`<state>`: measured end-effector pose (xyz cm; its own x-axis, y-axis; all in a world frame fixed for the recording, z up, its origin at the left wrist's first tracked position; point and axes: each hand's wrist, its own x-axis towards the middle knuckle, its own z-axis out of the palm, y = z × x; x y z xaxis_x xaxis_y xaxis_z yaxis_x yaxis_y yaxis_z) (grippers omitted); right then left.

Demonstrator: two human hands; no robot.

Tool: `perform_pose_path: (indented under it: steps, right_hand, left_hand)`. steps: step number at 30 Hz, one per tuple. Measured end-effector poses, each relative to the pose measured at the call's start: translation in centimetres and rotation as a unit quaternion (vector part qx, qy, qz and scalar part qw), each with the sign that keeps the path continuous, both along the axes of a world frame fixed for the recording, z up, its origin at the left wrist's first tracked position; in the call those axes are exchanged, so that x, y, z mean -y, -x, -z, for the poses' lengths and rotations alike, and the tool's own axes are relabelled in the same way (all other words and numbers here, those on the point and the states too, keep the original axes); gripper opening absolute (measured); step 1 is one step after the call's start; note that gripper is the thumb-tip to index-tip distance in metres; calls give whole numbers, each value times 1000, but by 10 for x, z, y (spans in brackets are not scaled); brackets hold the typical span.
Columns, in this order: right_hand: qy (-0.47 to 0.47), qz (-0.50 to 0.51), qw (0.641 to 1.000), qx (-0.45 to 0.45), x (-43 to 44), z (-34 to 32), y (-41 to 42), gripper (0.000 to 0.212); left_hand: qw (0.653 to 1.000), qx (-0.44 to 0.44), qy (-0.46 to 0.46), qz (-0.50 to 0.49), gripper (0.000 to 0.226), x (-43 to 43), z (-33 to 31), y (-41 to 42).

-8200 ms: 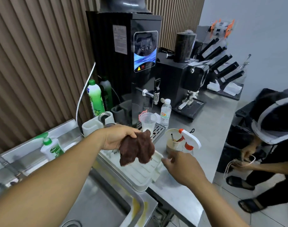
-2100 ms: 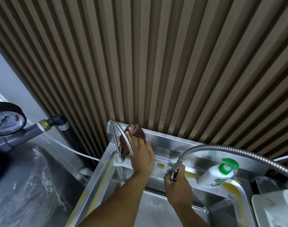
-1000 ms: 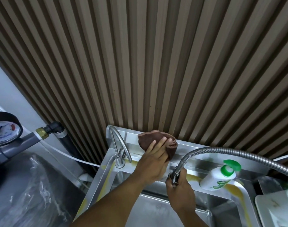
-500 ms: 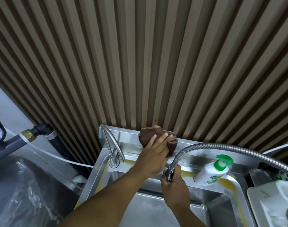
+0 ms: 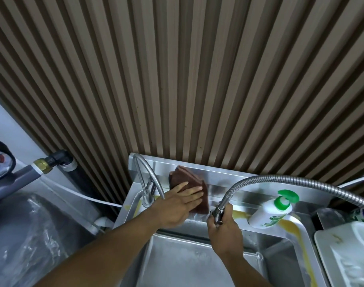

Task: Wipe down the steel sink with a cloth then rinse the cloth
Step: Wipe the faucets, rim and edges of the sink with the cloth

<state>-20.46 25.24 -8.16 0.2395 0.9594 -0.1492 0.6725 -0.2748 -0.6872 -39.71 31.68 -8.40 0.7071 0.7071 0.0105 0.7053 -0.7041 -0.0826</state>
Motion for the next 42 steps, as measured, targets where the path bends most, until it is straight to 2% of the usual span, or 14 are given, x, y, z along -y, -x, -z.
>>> perform_pose_path:
  steps: [2,3,7,10,12,17,19,21,24,29,34,37,39,42]
  right_hand:
    - [-3,4,1000,2,0,1,1,33]
    - [-6,1,1000,4,1,1,2,32]
    - [-7,0,1000,4,0,3,1,30]
    - [-5,-1,1000,5,1,5,1,32]
    - [-10,0,1000,4,1,5,1,33]
    - [-13,-1,1000,4,0,5,2,33]
    - [-13,-2,1000,9,0,6,1,33]
    - [-12,-2,1000,11,0,6,1,33]
    - [-16,0,1000,12,1,5,1,33]
    - [-23,-1,1000,18,0,6,2,31]
    - [-16,-3,1000,14,0,5,1,33]
    - [-16,-4,1000,16,0,6,0,32]
    - [-15,-5,1000,12,0,5,0,30]
    - [-21,-2,1000,17,0,6,2,30]
  left_hand:
    - [992,11,114,-56,55,11,10,19]
    - [986,36,142,-79,57,16,13,26]
    - [959,155,176,-158,76,24,10,30]
    - [940,211,138,-230,58,28,7,19]
    - [943,203,122,-235,50,33,11,12]
    - [967,162,125,-153,59,43,16,-1]
    - [970,139,130,-149,65,40,16,5]
    - [967,133,129,-172,66,39,18,12]
    - [952,143,117,-245,52,52,19,2]
    - [923,139,128,-334,81,64,29,-46]
    - [950,110,141,-257,81,59,32,-70]
    - [960,123,107,-226,70,53,34,-67]
    - [958,134,93,-235,68,50,31,-64]
    - [943,145,88,-288,77,53,28,-61]
